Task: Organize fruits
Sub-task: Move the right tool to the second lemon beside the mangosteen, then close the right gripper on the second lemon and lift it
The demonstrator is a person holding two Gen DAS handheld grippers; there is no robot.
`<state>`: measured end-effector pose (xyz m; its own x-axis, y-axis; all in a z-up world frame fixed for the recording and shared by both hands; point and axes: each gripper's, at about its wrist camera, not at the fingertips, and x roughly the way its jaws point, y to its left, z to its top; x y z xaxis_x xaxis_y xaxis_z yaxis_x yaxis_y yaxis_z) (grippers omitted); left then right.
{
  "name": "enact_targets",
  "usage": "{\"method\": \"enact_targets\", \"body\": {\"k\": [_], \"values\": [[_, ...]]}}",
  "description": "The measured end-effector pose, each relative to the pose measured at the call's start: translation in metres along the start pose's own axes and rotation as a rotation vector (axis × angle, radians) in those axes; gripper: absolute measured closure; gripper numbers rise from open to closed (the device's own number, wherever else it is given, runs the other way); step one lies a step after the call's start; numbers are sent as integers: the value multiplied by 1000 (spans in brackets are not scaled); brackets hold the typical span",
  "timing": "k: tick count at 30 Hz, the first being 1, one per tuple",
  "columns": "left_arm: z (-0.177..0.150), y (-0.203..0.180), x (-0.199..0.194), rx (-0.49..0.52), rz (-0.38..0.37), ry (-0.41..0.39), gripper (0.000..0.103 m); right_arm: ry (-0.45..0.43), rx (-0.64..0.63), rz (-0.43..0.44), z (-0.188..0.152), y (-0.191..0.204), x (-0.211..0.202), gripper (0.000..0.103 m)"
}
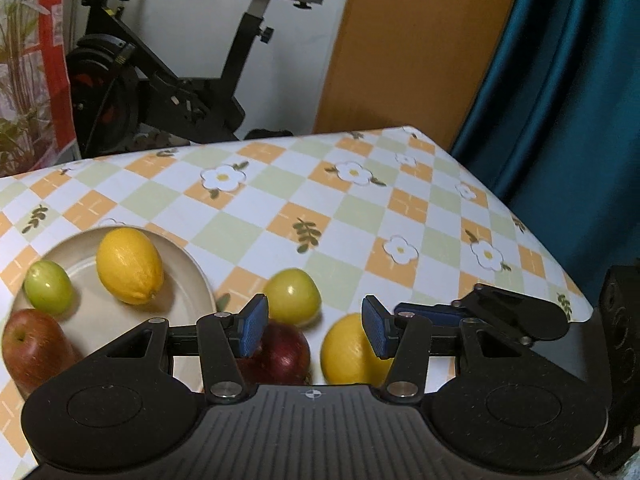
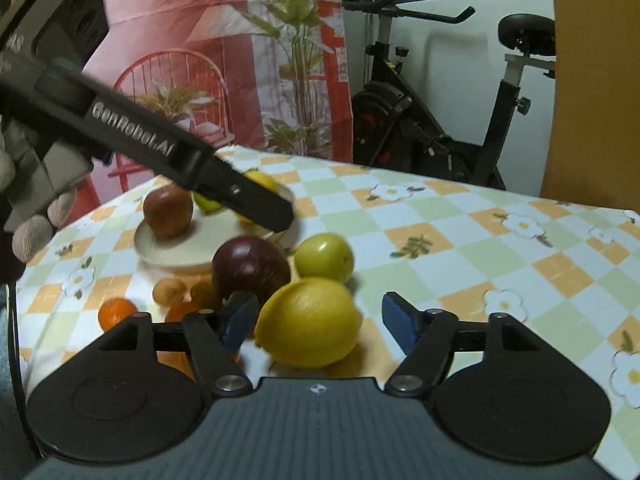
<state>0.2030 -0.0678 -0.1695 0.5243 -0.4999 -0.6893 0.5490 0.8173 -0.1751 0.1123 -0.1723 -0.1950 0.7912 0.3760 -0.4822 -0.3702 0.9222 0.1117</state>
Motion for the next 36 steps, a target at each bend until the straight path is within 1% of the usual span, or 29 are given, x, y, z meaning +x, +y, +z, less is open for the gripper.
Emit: {"method": "enact_targets", "body": {"k": [5,7,11,14,16,18,25,32,36], "values": [[-5,-9,6,29,-10,27,49,3,26,0,-10,1,9,29],[-6,-13,7,47,-9,26,49,8,32,4,-13,0,12,29],[-6,-20,11,69,-21,43,49,15,14,6,-11,1,16,29],[-7,-25,13,92,-22,45,49,41,16,10,-12,1,20,30],[-8,-28,15,101,-21,53,49,47,24,11,-13,0,21,34],[-9,-29,18,108,-16,60,49,54,34,19,-14,-2,21,35],[-12,-32,26,113,-13,79,49,55,66,31,-16,-5,19,36],[-14,-35,32,111,-32,102,47,51,68,15,-17,-3,16,36],[-17,-30,37,55,-60,120,47,54,80,23,-17,-5,16,36]]}}
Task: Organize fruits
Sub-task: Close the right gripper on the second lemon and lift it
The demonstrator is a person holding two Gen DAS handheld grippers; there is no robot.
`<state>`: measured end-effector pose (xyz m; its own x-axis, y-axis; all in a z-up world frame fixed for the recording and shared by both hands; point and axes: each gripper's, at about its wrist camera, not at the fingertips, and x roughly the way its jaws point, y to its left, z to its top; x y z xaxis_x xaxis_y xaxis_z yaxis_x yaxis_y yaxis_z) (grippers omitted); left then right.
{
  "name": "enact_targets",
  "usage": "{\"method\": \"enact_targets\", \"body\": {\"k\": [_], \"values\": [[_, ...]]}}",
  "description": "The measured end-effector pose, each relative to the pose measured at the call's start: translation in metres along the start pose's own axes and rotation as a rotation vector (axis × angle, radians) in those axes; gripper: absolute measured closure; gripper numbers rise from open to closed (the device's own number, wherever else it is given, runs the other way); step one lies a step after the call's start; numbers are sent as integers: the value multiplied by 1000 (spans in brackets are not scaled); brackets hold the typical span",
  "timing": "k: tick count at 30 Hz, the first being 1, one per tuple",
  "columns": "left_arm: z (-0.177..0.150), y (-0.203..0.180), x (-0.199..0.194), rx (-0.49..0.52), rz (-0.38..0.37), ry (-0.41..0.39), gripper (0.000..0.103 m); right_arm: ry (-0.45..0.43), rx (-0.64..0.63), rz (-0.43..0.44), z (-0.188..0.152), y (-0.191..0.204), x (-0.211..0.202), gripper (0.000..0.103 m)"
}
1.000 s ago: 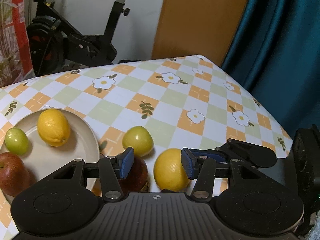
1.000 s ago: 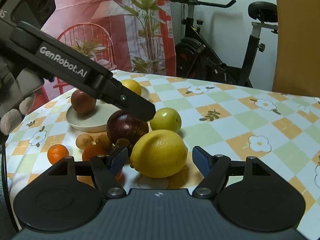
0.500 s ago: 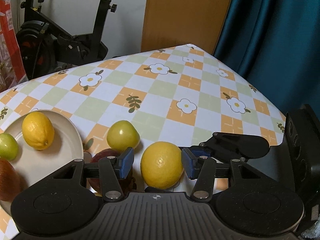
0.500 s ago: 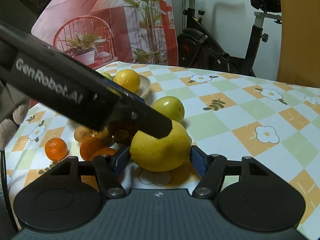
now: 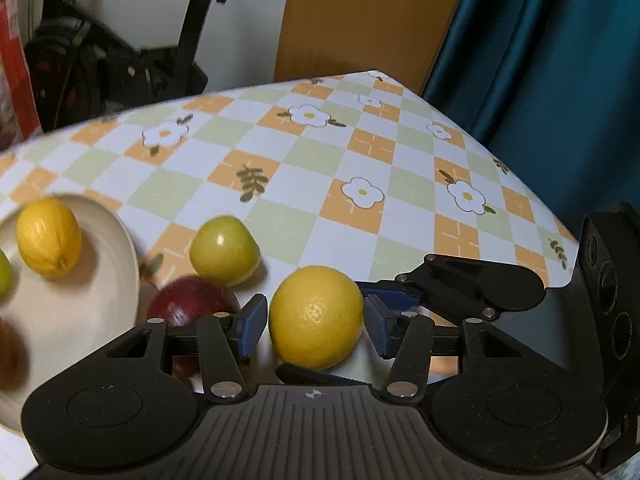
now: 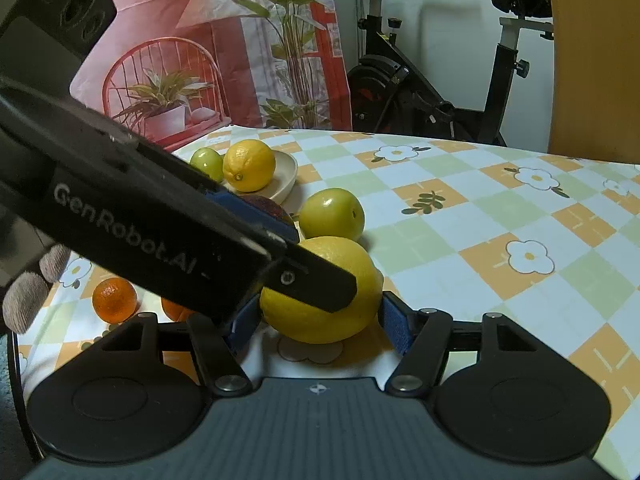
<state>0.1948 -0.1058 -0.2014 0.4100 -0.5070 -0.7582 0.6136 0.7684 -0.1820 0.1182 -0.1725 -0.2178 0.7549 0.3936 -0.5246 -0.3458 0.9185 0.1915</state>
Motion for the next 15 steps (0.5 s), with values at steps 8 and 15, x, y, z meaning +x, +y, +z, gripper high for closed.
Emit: {"method": "enact_targets", "body": {"k": [8,15], "values": [[-3,-2,0,-1,-2,-3,46,4,7,-1,-2,1,-2,36],[-5,-5,-1,28,4,-4,46,20,14,-4,-2,1,-1,36]]}}
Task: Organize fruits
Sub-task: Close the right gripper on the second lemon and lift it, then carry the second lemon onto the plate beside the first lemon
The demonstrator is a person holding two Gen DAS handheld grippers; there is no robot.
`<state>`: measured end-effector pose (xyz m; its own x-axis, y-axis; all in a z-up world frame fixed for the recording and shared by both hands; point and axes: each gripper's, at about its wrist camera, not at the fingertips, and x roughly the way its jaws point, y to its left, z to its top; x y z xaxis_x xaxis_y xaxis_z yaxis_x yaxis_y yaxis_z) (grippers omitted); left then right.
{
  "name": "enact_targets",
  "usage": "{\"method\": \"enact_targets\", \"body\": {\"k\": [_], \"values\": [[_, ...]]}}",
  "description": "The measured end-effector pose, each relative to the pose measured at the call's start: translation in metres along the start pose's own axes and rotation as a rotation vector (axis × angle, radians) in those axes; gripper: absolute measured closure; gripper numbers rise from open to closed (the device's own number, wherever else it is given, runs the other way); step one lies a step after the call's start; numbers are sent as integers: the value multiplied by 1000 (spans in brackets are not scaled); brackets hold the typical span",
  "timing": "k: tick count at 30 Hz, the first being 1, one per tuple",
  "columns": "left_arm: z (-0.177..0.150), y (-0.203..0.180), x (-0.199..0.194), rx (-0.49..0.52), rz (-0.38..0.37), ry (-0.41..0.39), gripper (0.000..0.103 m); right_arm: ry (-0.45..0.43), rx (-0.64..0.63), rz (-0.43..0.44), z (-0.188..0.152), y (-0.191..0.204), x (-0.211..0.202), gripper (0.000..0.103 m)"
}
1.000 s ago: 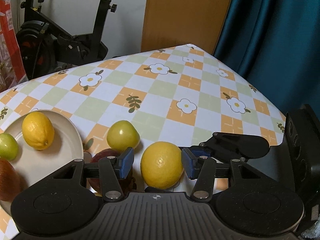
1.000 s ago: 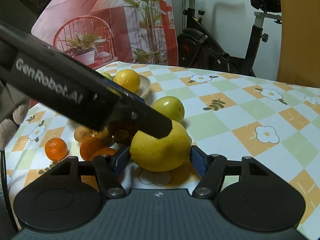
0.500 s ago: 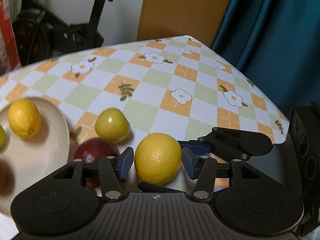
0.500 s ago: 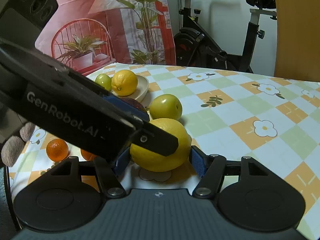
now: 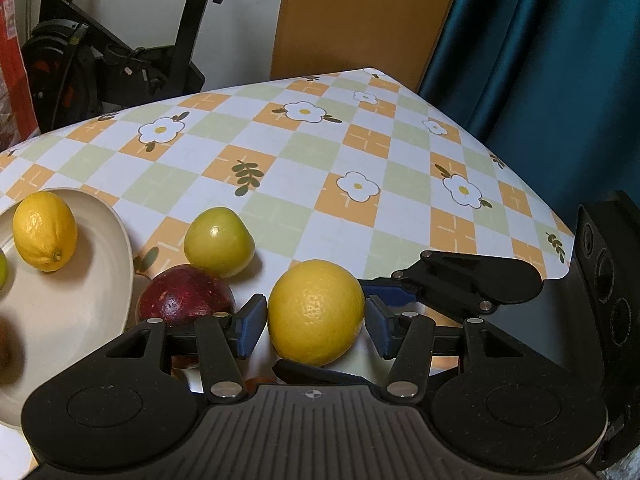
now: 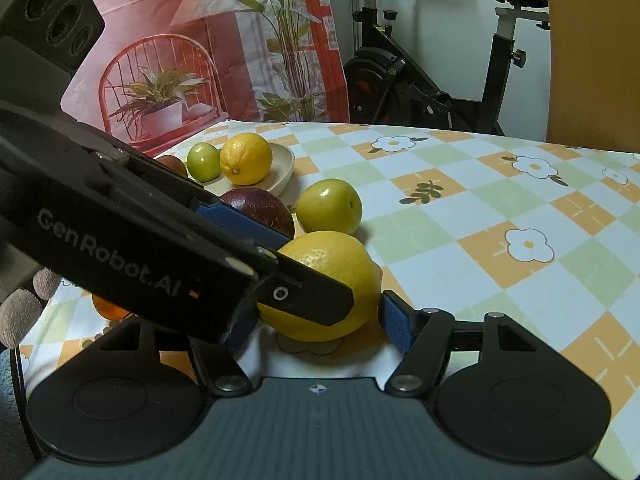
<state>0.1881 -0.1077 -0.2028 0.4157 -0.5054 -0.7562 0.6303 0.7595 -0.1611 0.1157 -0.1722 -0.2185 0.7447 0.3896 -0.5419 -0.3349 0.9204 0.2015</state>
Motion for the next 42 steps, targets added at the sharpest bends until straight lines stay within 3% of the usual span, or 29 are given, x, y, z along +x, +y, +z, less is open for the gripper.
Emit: {"method": "enact_targets", "body": {"k": [11,23,32,42], "values": [[0,-10,-14,2,-57,-61,48,-37,49,-30,-4,-2,-24,37],[13,29,-61,-102,-71,-159,49,-14,-32,-1,61,20,-24,39],[8,86,-88,-272,-19,-237,49,39,-144,90,114,53,19,39],[-6,134,-73,-407,30,-211,49,188,-213,143,126,84,95,39]]}}
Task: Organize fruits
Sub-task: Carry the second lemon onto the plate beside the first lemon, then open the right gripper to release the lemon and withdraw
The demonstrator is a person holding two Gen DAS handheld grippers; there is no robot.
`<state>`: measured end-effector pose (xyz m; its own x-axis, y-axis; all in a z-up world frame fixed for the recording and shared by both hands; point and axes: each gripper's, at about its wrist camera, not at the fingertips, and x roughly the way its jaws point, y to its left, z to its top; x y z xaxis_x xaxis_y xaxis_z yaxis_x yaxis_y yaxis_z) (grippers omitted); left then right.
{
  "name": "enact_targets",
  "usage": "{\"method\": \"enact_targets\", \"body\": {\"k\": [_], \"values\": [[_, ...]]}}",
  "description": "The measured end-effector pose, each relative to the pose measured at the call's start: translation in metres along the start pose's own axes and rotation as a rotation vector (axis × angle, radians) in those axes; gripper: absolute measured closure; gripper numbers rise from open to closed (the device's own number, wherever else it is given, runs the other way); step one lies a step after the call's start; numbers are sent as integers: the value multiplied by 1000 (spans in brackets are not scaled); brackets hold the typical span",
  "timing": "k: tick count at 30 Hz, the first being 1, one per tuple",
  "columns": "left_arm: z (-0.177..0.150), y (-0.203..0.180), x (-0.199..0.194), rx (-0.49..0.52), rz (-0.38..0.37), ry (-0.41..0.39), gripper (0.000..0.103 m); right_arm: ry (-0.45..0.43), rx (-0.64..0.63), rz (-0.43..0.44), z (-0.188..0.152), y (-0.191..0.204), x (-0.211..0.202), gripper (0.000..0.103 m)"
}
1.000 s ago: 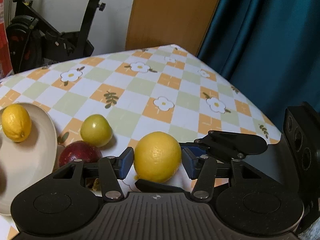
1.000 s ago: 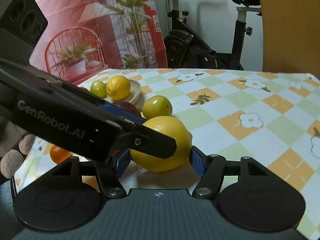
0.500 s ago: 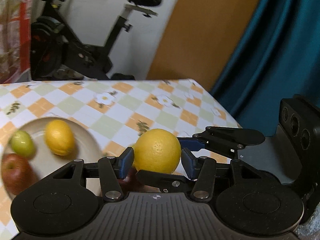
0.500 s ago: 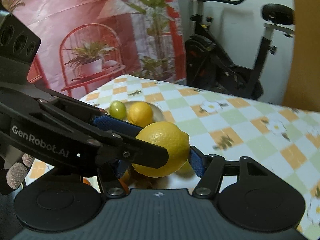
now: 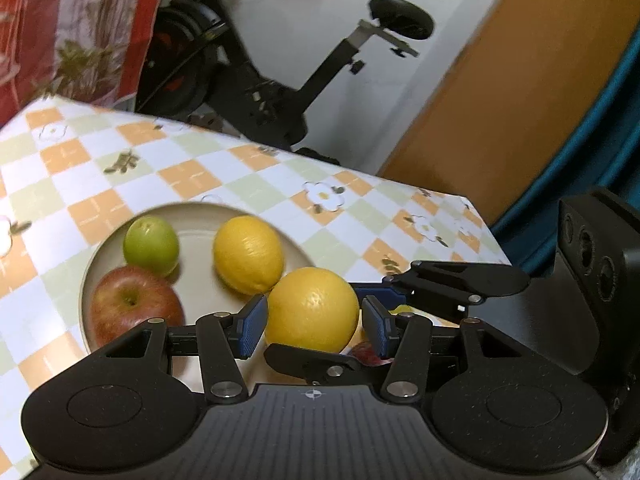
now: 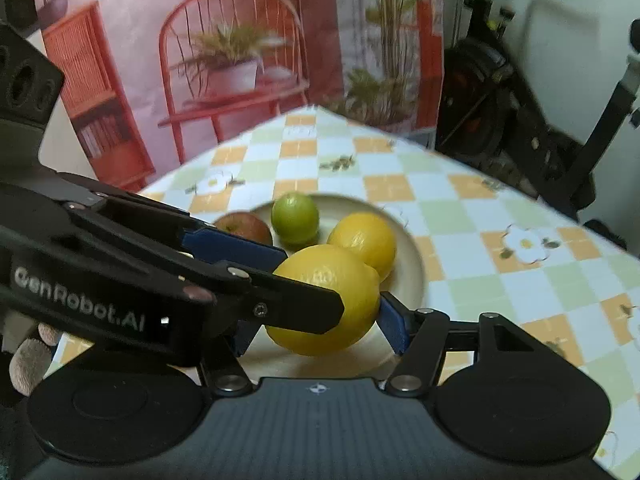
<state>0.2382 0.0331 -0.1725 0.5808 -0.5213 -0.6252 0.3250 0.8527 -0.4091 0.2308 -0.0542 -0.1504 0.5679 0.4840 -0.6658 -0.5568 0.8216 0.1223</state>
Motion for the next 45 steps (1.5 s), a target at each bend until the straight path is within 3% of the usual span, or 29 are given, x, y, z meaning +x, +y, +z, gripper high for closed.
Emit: {"method": "enact_targets", "body": {"k": [7,14,20,30,45], "values": [[-1,12,12,-60,-14,4,49,144,-11,-43,5,0,39,39],[-6,15,6,-64,1,-18,49,162,-27,-61,8,-6,41,39],[-5,13,-7,-26,40,-80,49,151,-16,-99,14,-15,45,39],[2,14,-14,1,76,-114,49,125,-91,-163,21,-10,54,39],[6,15,-16,7,111,-108,49,88,-114,-188,27,-10,59,37]]}}
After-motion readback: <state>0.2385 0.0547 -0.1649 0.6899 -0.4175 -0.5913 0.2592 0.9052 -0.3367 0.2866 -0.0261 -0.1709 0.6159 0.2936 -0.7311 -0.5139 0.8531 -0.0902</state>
